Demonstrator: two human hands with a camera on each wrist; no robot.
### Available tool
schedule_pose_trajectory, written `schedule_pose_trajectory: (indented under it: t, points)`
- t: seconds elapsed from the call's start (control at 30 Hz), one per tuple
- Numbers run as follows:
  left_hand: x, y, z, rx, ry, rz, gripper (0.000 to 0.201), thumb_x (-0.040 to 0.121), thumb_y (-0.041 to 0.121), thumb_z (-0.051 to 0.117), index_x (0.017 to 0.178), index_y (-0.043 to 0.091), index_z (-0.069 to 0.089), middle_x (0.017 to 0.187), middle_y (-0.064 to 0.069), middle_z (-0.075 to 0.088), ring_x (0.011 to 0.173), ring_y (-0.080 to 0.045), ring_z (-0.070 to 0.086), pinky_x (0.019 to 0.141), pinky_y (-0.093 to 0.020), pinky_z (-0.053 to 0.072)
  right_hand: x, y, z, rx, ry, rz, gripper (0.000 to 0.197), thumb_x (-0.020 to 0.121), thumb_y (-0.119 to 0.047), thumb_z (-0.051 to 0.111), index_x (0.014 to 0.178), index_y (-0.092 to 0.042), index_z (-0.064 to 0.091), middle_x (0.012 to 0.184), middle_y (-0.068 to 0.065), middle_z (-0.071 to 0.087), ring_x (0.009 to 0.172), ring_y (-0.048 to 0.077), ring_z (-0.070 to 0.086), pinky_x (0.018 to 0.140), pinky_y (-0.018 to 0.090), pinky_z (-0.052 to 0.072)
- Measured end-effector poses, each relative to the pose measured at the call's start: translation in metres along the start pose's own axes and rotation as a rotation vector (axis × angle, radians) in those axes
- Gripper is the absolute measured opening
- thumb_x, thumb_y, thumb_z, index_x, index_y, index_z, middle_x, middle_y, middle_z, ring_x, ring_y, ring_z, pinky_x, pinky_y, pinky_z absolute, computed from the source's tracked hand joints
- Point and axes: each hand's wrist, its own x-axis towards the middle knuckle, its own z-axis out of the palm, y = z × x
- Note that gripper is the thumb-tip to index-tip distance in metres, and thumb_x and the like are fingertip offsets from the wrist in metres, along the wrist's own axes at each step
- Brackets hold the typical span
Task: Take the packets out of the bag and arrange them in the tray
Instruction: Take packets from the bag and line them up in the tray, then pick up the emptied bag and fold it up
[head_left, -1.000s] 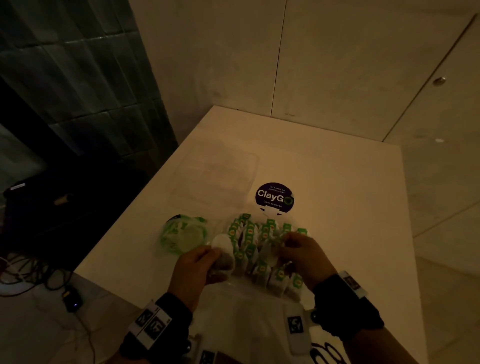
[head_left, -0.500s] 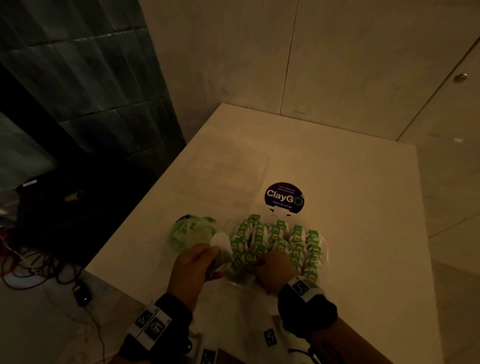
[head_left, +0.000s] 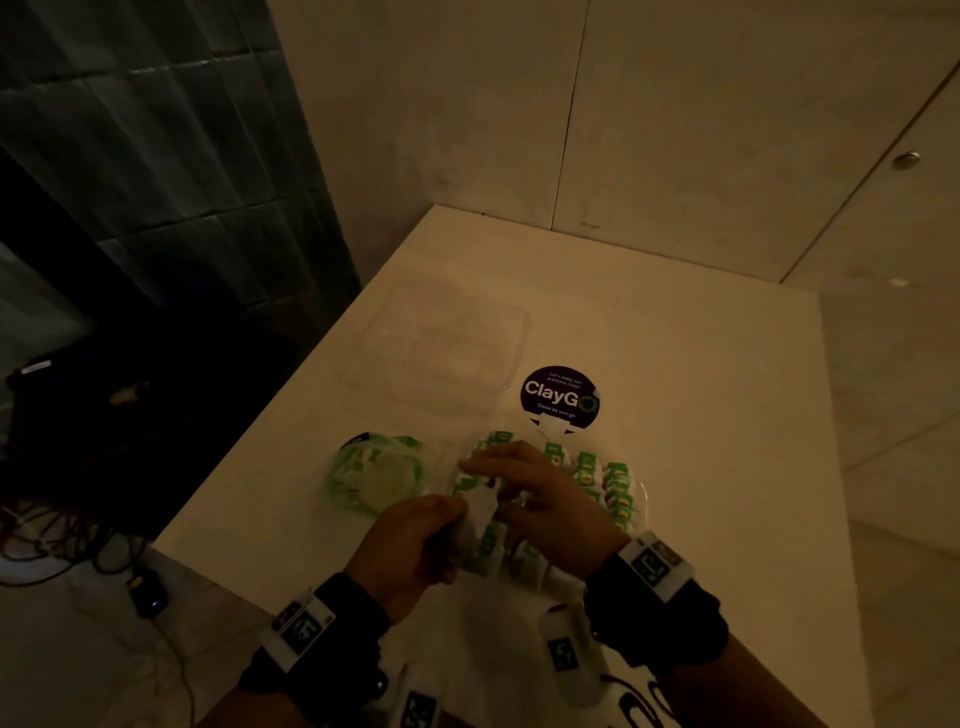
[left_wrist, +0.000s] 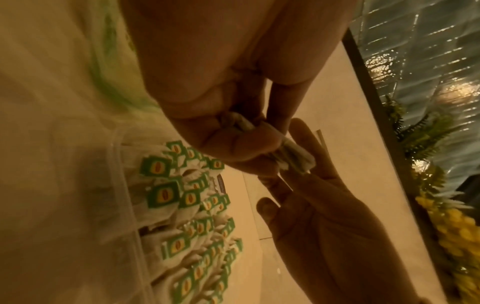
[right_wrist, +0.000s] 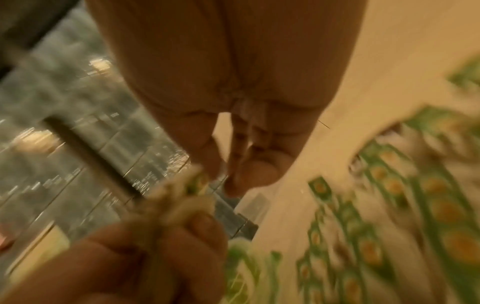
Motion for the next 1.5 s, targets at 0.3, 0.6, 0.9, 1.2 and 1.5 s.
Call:
schedule_pose_trajectory:
  t: [0.3, 0.6, 0.9, 1.2, 1.5]
  points:
    - [0.000, 0.005, 0.005, 0.127, 0.001, 0.030, 0.029, 0.091, 0.001, 0.046, 0.076, 0.003, 0.071, 0.069, -0.017, 0.063, 0.054, -0.024, 0.059, 0.040, -0.024, 0.035, -0.014, 0.000, -0.040, 0.382, 0.156, 0.210, 0.012, 0.086, 0.000, 0.064, 0.079, -0.010, 0.068, 0.069, 0.001, 0.067, 0.059, 0.013, 0.057, 0.053, 0.021, 0.047]
    - [0.002, -0.013, -0.007, 0.263, 0.126, 0.126, 0.018, 0.091, -0.002, 0.043, 0.085, 0.009, 0.057, 0.062, -0.008, 0.051, 0.050, -0.019, 0.052, 0.040, -0.023, 0.028, -0.018, 0.020, -0.015, -0.449, -0.225, 0.434, 0.022, 0.089, -0.020, 0.058, 0.106, -0.018, 0.071, 0.108, 0.002, 0.068, 0.097, 0.012, 0.059, 0.092, 0.024, 0.044]
    - [0.002, -0.017, -0.005, 0.194, 0.118, 0.169, 0.011, 0.091, 0.011, 0.059, 0.098, 0.010, 0.051, 0.081, -0.006, 0.059, 0.049, -0.017, 0.051, 0.038, -0.022, 0.028, -0.012, 0.015, 0.005, -0.616, -0.286, 0.487, 0.030, 0.089, -0.024, 0.056, 0.118, -0.022, 0.065, 0.122, 0.003, 0.061, 0.115, 0.023, 0.055, 0.097, 0.031, 0.045]
    - [0.002, -0.019, -0.002, 0.254, 0.054, 0.175, 0.008, 0.085, 0.015, 0.067, 0.083, 0.008, 0.068, 0.077, -0.009, 0.068, 0.065, -0.015, 0.063, 0.055, -0.030, 0.051, -0.012, 0.028, 0.006, -0.602, -0.198, 0.501, 0.028, 0.088, -0.017, 0.055, 0.112, -0.020, 0.068, 0.117, 0.002, 0.063, 0.112, 0.021, 0.057, 0.096, 0.029, 0.047]
    - [0.002, -0.007, 0.032, -0.076, -0.106, -0.029, 0.018, 0.096, 0.009, 0.044, 0.093, 0.010, 0.062, 0.070, -0.008, 0.059, 0.055, -0.016, 0.053, 0.049, -0.026, 0.039, -0.028, 0.006, -0.038, -0.090, 0.013, 0.088, 0.049, 0.085, -0.009, 0.068, 0.120, -0.042, 0.058, 0.113, -0.011, 0.053, 0.083, -0.002, 0.054, 0.071, 0.008, 0.044]
